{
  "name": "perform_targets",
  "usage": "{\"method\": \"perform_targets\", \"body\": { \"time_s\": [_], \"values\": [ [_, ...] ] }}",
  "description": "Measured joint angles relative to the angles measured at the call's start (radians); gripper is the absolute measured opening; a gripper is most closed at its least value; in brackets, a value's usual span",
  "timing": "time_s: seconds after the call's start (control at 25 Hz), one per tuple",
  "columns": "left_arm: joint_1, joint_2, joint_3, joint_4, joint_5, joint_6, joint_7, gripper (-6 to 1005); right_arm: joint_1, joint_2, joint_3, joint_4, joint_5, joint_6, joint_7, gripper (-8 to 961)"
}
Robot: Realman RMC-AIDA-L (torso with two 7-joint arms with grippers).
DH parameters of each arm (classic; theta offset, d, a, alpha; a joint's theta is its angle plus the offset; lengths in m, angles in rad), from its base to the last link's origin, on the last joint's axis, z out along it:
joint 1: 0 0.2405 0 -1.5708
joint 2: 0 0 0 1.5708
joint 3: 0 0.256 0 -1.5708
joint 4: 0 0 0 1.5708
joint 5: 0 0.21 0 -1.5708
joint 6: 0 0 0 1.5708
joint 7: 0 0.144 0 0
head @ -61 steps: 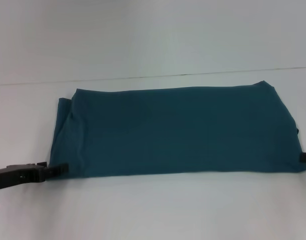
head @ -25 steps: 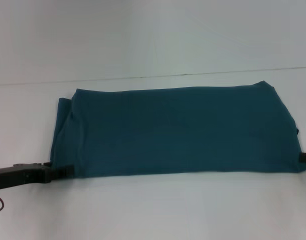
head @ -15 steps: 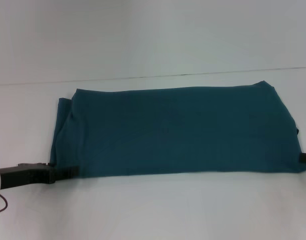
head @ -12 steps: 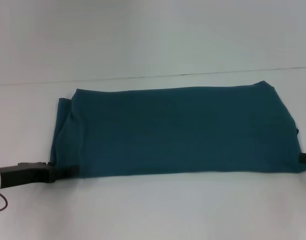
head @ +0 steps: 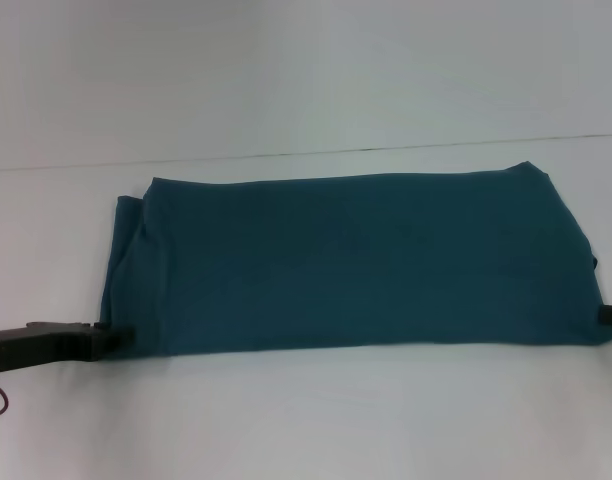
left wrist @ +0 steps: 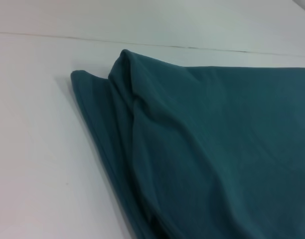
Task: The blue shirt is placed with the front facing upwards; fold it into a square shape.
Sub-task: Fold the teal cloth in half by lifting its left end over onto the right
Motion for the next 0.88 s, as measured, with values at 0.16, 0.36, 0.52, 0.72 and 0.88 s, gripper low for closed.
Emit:
{"method": "perform_targets", "body": {
  "time_s": [0.16, 0.36, 0.52, 0.72, 0.88],
  "values": [
    [0.000, 0.000, 0.006, 0.000, 0.003, -0.009, -0.001, 409, 0.000, 0.000, 0.000, 0.000, 0.001, 0.000, 0.000, 5],
    [0.000, 0.000, 0.009, 0.000, 0.013, -0.014, -0.005, 226, 0.000, 0.000, 0.000, 0.000, 0.002, 0.000, 0.000, 9],
    [-0.002, -0.001, 0.010, 0.000, 0.023, -0.025, -0.014, 73, 0.000, 0.000, 0.002, 0.000, 0.001, 0.002, 0.000, 12],
    [-0.003, -0.001, 0.010, 0.002, 0.024, -0.024, -0.014, -2, 0.000, 0.000, 0.003, 0.000, 0.001, 0.005, -0.002, 16],
    [0.002, -0.002, 0.008, 0.043, 0.023, 0.000, -0.026, -1, -0.005, -0.003, 0.007, -0.002, 0.006, 0.002, -0.007, 19]
  ]
}}
